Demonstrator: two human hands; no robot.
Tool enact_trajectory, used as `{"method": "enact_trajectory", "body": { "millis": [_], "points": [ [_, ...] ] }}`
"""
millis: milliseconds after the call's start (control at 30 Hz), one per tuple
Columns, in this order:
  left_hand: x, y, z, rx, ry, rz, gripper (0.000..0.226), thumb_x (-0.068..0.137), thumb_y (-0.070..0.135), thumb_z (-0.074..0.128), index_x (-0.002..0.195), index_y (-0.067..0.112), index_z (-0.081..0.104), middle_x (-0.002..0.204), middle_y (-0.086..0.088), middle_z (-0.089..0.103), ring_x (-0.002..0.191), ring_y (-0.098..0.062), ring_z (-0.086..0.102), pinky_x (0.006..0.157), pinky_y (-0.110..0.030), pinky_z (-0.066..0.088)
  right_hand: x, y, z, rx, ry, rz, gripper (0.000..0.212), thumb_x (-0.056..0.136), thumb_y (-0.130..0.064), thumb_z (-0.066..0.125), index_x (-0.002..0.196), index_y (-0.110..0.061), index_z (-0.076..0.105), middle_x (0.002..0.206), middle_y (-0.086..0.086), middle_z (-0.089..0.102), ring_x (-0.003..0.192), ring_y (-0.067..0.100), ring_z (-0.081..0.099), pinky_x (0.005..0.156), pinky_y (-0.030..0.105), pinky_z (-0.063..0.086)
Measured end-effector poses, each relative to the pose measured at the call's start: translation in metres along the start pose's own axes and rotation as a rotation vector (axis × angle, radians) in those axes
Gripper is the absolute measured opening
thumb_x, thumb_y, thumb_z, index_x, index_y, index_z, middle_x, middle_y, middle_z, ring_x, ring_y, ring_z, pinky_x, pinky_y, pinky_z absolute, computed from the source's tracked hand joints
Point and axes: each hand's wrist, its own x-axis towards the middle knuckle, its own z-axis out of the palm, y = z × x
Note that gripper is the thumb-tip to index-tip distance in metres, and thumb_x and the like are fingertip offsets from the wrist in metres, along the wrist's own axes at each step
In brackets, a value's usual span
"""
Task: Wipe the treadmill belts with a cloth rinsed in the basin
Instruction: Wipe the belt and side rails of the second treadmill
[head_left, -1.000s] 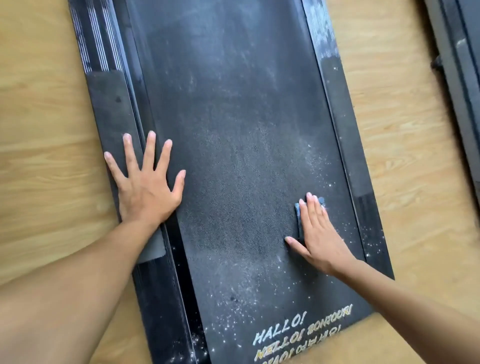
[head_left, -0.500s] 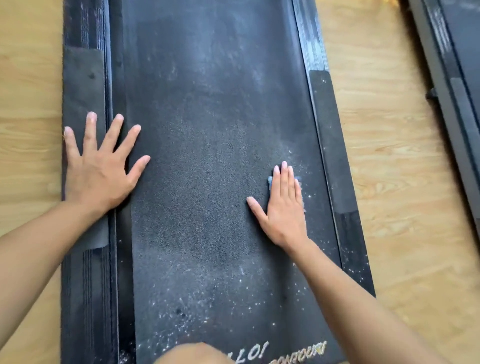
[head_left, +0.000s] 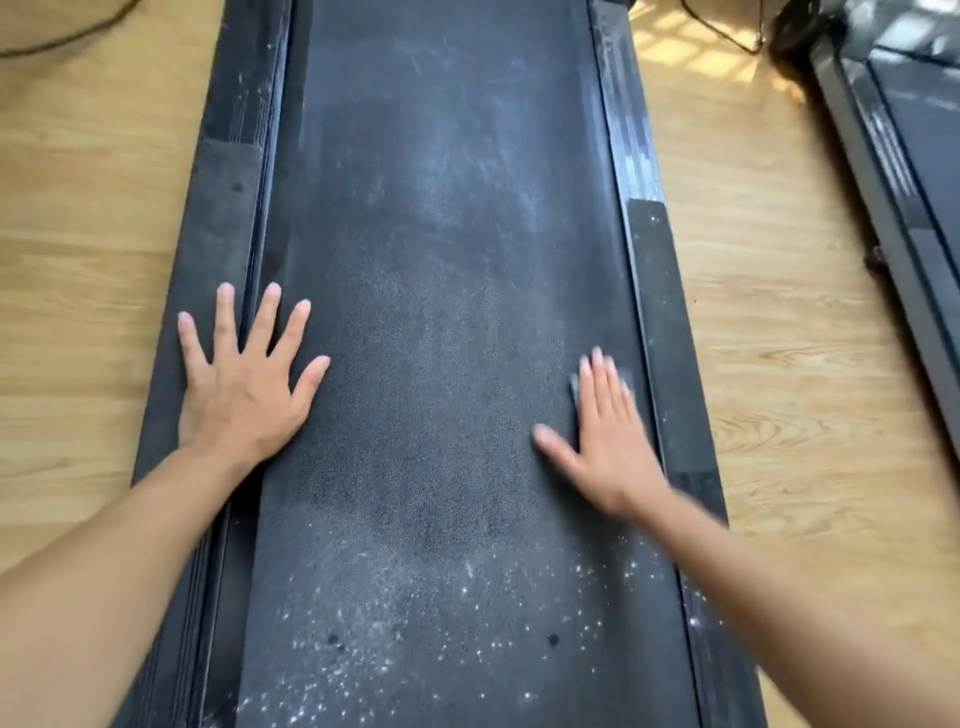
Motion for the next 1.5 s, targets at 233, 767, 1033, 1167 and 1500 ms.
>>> {"method": "enact_trajectory", "body": {
  "millis": [233,767,1033,1167,1500],
  "points": [
    [0.000,0.002,0.001,0.008,0.040,0.018,0.073,0.104,0.061,0.022,0.167,0.023,0.024,0.174,-0.008,0.018,0.158,-0.048,0.005,0.120,-0.073,0.002,-0.058,0.000,0.029,-0.036,0.034,0.059,0.104,0.097,-0.082,0.024,0.167,-0.007,0.004,0.175,0.009,-0.010,0.162,0.023,-0.011,0.130,0.045,0.003],
    [0.000,0.001,-0.002,0.010,0.010,-0.005,0.073,0.104,0.064,0.017,0.167,0.027,0.022,0.174,-0.005,0.019,0.159,-0.044,0.006,0.122,-0.071,0.005,-0.002,0.017,-0.001,0.024,-0.013,0.017,0.107,0.094,-0.086,0.017,0.166,-0.010,-0.006,0.173,0.006,-0.022,0.160,0.019,-0.020,0.131,0.045,-0.002],
    [0.003,0.002,0.001,0.012,0.059,0.014,0.073,0.103,0.061,0.023,0.166,0.023,0.026,0.174,-0.008,0.020,0.158,-0.048,0.009,0.120,-0.073,0.005,-0.004,-0.007,0.012,0.007,0.062,0.110,0.106,0.094,-0.086,0.016,0.167,-0.011,0.000,0.174,0.007,-0.016,0.161,0.020,-0.016,0.131,0.044,0.001],
    [0.004,0.002,0.004,0.018,0.065,0.011,0.073,0.103,0.062,0.023,0.166,0.024,0.025,0.174,-0.007,0.020,0.159,-0.047,0.008,0.120,-0.073,0.006,0.160,0.012,-0.038,0.009,0.105,0.145,0.108,0.093,-0.086,0.020,0.167,-0.009,0.002,0.175,0.010,-0.007,0.162,0.021,-0.010,0.131,0.041,-0.003],
    [0.004,-0.002,0.003,-0.015,0.050,0.005,0.072,0.103,0.065,0.023,0.166,0.029,0.025,0.174,-0.004,0.020,0.160,-0.043,0.006,0.123,-0.071,0.007,0.130,0.013,-0.034,0.044,0.053,0.070,0.092,0.102,-0.072,0.025,0.168,-0.013,-0.001,0.175,0.006,-0.012,0.161,0.020,-0.013,0.131,0.039,-0.006]
  ]
}}
